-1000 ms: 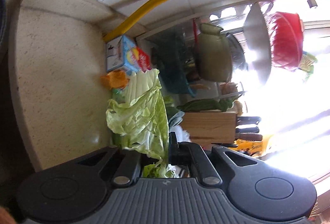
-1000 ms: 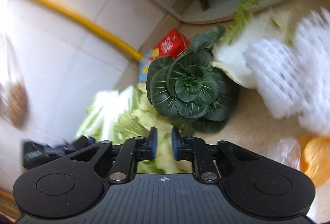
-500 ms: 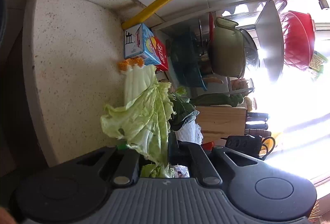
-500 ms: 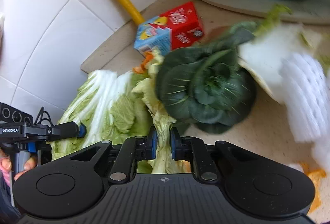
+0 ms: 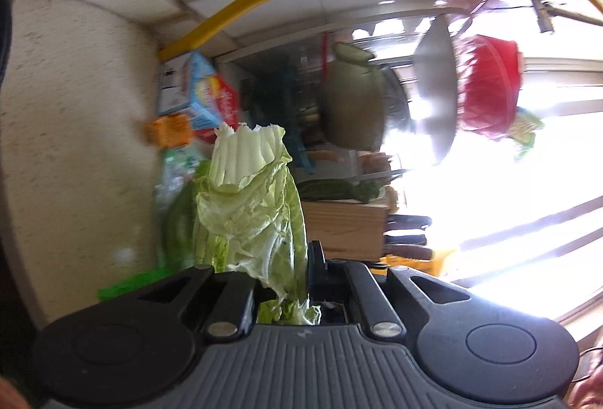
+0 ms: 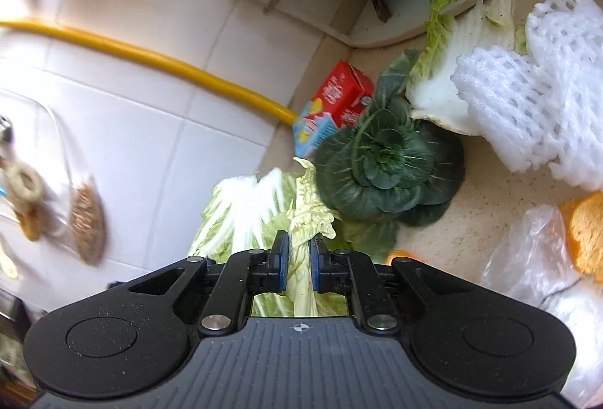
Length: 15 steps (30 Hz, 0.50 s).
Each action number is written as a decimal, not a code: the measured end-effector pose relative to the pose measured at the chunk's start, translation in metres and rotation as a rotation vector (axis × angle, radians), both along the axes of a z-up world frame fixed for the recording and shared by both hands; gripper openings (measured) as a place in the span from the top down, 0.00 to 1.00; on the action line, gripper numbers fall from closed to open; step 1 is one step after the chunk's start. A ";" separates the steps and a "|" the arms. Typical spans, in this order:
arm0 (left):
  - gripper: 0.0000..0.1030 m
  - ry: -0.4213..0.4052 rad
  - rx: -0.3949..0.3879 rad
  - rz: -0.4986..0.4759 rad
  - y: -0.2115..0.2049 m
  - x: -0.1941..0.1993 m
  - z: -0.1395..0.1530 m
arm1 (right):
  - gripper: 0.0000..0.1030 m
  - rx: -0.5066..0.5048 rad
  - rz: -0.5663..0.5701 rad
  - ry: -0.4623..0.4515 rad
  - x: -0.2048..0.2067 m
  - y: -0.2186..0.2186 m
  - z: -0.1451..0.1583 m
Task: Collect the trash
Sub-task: 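Close the right gripper on a cabbage leaf while the left gripper holds its leaves, then carry the cabbage leaves down to the black trash bin with both tools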
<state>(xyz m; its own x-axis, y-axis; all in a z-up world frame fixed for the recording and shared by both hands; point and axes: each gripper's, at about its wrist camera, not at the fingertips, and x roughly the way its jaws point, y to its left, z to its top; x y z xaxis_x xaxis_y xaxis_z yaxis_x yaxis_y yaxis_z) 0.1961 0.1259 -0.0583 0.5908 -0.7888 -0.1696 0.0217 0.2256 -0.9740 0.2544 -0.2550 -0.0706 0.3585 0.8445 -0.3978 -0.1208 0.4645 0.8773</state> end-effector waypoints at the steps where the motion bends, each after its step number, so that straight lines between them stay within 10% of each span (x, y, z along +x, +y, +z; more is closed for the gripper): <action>1: 0.97 -0.010 -0.023 0.001 0.001 0.000 0.002 | 0.85 0.022 -0.007 -0.001 -0.002 -0.002 0.001; 15: 0.97 -0.127 -0.101 0.036 0.017 0.000 0.035 | 0.85 0.167 -0.038 -0.072 -0.007 -0.006 0.032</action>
